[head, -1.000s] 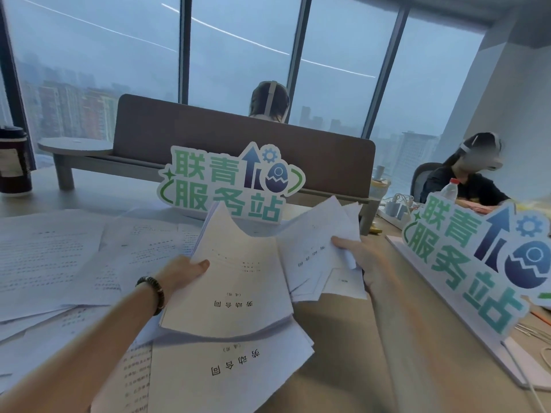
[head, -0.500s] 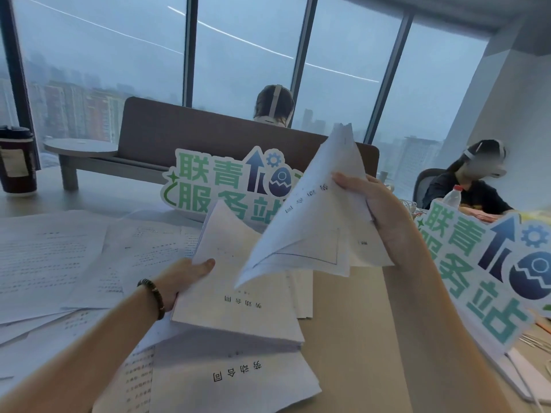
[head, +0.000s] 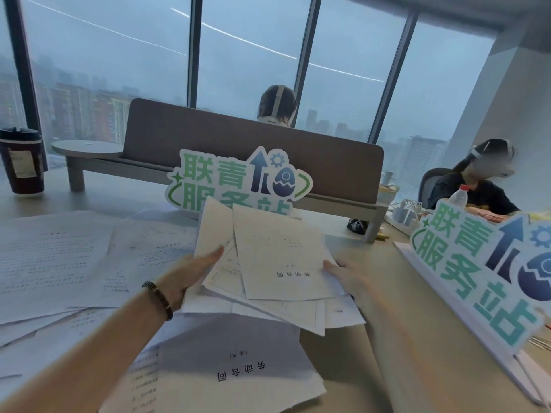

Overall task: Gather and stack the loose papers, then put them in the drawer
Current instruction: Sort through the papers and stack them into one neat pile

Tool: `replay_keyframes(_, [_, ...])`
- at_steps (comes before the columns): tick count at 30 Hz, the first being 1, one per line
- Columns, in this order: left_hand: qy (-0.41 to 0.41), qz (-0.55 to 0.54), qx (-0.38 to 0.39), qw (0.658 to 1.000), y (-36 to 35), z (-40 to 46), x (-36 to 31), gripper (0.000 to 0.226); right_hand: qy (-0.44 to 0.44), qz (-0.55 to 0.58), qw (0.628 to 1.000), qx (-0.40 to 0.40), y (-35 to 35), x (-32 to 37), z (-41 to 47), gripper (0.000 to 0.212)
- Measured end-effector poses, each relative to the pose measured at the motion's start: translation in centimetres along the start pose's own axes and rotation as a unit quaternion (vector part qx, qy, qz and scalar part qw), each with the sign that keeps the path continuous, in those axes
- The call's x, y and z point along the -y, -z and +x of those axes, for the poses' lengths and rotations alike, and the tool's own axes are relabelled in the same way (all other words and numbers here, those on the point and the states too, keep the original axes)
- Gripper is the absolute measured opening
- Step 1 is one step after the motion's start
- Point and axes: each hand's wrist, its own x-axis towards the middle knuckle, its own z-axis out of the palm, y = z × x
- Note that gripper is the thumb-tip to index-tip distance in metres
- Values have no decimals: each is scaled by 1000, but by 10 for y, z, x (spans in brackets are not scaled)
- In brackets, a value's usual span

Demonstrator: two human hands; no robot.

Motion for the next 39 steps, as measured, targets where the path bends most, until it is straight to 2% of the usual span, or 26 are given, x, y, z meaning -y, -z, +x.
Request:
replay_keyframes(8, [67, 17, -2, 998, 0, -3, 7, 15, -44, 8, 999, -32, -24, -21, 11, 36])
replay_keyframes(11, [67, 33, -16, 997, -1, -4, 6, 12, -56, 41, 998, -7, -27, -22, 9, 32])
replay_keyframes(12, [62, 41, -23, 997, -2, -4, 5, 14, -60, 49, 997, 5, -27, -22, 10, 34])
replay_keyframes(14, [57, 48, -41, 996, -4, -6, 3, 14, -85, 89, 992, 26, -23, -24, 9, 53])
replay_keyframes(18, [43, 32, -60, 997, -6, -6, 4, 19, -92, 78, 990, 69, -22, -24, 7, 61])
replay_keyframes(19, [41, 19, -56, 997, -6, -4, 6, 23, -93, 84, 990, 71, -24, -25, 7, 60])
replay_keyframes(22, [31, -7, -30, 999, -5, -1, 8, 34, -65, 115, 990, 42, -34, -21, 4, 27])
replay_keyframes(23, [29, 2, -24, 999, -5, 0, 9, 36, -54, 119, 991, 32, -35, -21, 4, 25])
replay_keyframes(28, [26, 21, 20, 999, -6, -4, 9, 27, -35, 127, 991, 21, -38, -20, 7, 69])
replay_keyframes(30, [34, 23, 30, 999, -6, -5, 8, 29, -36, 142, 989, 34, -42, -17, 0, 57])
replay_keyframes(33, [33, 10, 41, 999, -7, -6, 8, 28, -33, 152, 987, 36, -49, -15, -9, 15])
replay_keyframes(39, [8, -28, 62, 998, -6, -10, 5, 30, 37, 77, 996, -9, -52, -13, -9, 7])
